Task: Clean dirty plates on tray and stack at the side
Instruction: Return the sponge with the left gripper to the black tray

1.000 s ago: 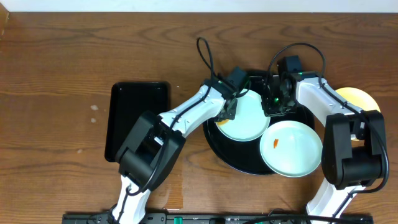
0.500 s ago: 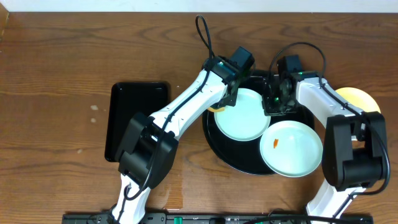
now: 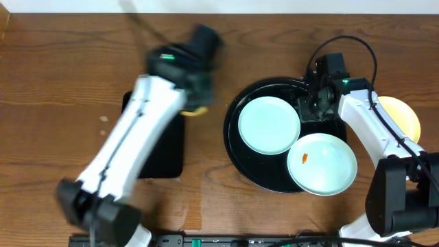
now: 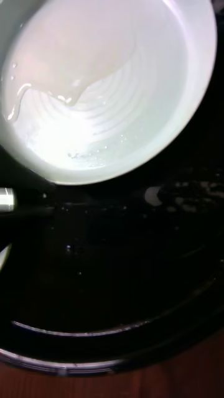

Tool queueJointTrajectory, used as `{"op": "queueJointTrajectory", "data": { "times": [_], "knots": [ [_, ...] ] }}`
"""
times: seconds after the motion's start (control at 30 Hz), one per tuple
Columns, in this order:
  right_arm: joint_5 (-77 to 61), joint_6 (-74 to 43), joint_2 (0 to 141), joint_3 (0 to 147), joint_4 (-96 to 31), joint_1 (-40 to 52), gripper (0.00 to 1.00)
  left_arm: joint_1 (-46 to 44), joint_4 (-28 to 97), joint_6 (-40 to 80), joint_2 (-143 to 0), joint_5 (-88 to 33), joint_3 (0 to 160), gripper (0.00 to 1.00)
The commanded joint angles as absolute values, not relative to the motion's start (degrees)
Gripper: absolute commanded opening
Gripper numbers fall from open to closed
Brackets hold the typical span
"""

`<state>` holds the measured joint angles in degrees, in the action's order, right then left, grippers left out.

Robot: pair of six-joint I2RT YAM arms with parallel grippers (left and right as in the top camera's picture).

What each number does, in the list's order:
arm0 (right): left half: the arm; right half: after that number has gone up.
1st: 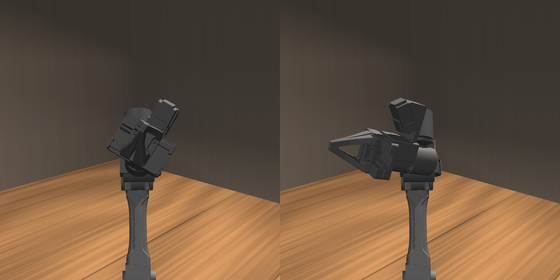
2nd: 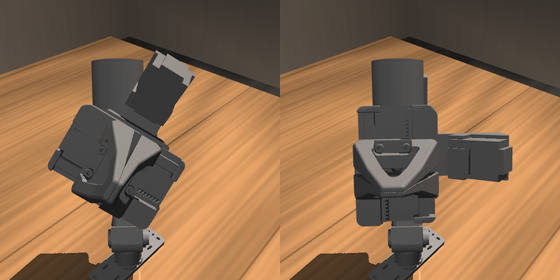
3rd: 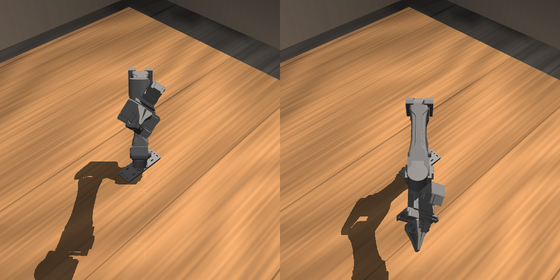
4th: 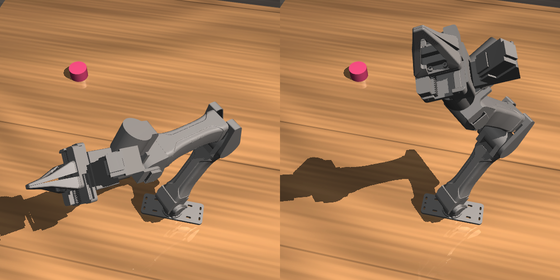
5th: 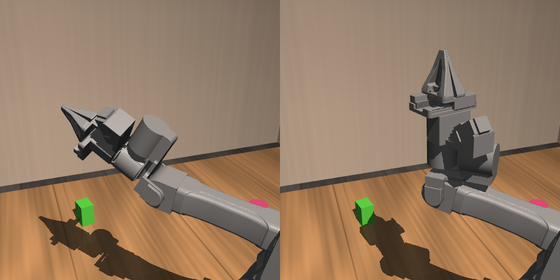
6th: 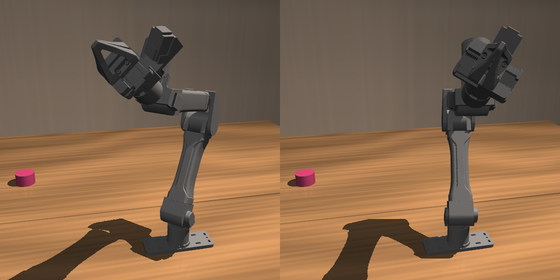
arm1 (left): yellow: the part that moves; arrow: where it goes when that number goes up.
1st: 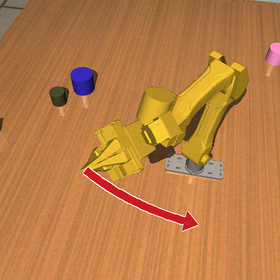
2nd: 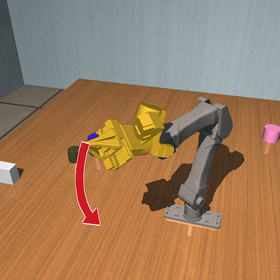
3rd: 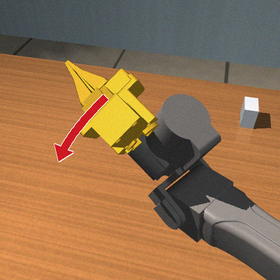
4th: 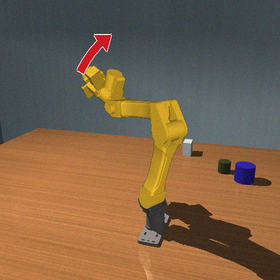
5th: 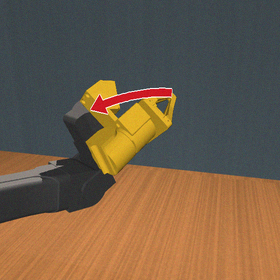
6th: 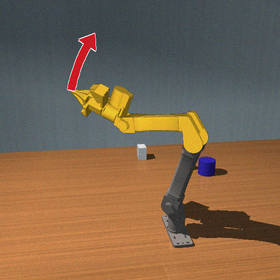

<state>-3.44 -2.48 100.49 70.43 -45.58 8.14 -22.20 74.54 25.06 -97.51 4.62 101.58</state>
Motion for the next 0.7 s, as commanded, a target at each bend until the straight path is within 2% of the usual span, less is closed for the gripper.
{"op": "queueJointTrajectory", "data": {
  "times": [0.0, 0.03, 0.13, 0.4, 0.5, 0.6, 0.67],
  "knots": [
    [-8.14, 0.16, 100.9, 70.39, -45.8, 8.71, 0.29, -15.31, 75.66, 24.97, -95.02, 4.91, 97.34, 0.08],
    [-8.4, 0.08, 101.41, 70.39, -45.71, 8.71, 0.31, -13.13, 75.2, 23.79, -94.3, 3.73, 95.57, 0.08],
    [-8.71, 0.12, 103.35, 70.39, -45.04, 8.64, 0.32, -8.29, 71.79, 18.63, -93.43, -3.07, 89.49, 0.08],
    [-12.01, 1.98, 109.65, 70.39, -43.46, 8.34, 0.29, -0.89, 61.04, 17.56, -93.51, -2.39, 72.88, 0.08],
    [-11.92, 1.76, 110.78, 70.39, -42.61, 8.19, 0.29, 1.41, 55.94, 17.56, -93.54, -2.63, 67.7, 0.13],
    [-11.7, 1.72, 111.2, 70.39, -41.78, 8.12, 0.18, 1.98, 52.34, 16.05, -93.54, -4.25, 64.1, 0.15],
    [-9.5, -0.14, 111.26, 70.39, -41.89, 8.08, 0.07, 1.91, 51.05, 15.84, -93.54, -5.1, 62.43, 0.17]
  ]
}}
